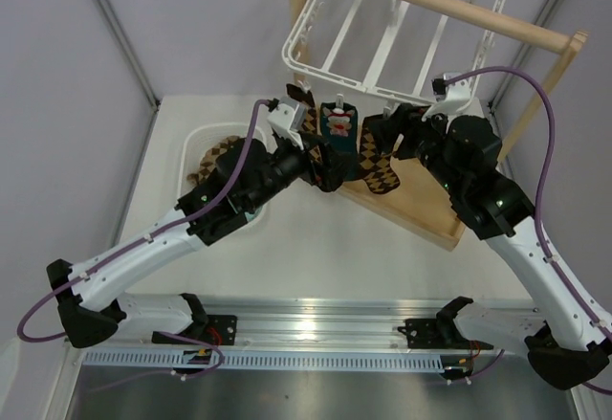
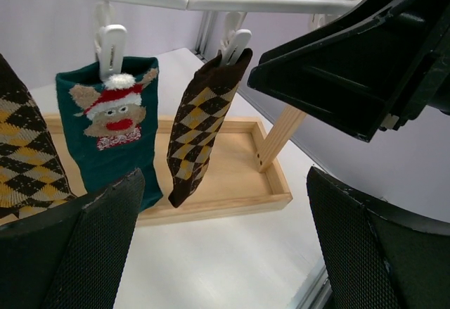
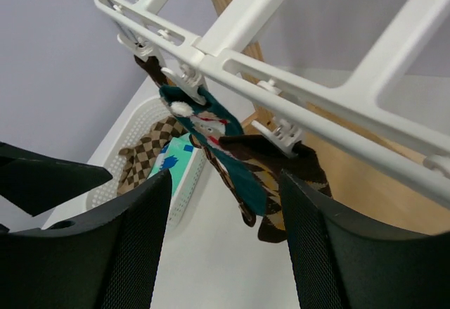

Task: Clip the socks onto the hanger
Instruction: Clamp the sock onto the hanger, then open the clamp at the hanger.

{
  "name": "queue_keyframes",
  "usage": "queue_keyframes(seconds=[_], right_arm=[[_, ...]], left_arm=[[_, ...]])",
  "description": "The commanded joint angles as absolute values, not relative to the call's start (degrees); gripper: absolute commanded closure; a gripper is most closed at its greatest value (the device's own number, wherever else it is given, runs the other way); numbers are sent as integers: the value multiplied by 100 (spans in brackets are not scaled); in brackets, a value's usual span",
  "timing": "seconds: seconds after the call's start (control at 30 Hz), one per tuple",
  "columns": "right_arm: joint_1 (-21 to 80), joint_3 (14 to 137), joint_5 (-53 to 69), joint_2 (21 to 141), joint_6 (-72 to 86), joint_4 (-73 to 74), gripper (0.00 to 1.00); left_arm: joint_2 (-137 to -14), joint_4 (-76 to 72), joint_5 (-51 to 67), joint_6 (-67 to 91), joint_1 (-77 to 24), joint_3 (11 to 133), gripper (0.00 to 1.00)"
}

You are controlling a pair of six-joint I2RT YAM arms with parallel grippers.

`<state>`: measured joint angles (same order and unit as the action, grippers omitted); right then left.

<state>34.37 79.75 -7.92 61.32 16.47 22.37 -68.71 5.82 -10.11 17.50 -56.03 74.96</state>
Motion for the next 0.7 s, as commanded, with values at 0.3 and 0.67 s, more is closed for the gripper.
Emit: queue_keyframes(seconds=[0.3, 0.67], right_arm=[[3647, 8542, -1291, 5819, 1705, 2820, 33], [3630, 9712, -2039, 5608, 1714, 4297, 33]], left_arm=[[-7013, -342, -703, 1380, -5704, 7321, 1], [-8147, -1405, -1054, 879, -6275, 7936, 1]])
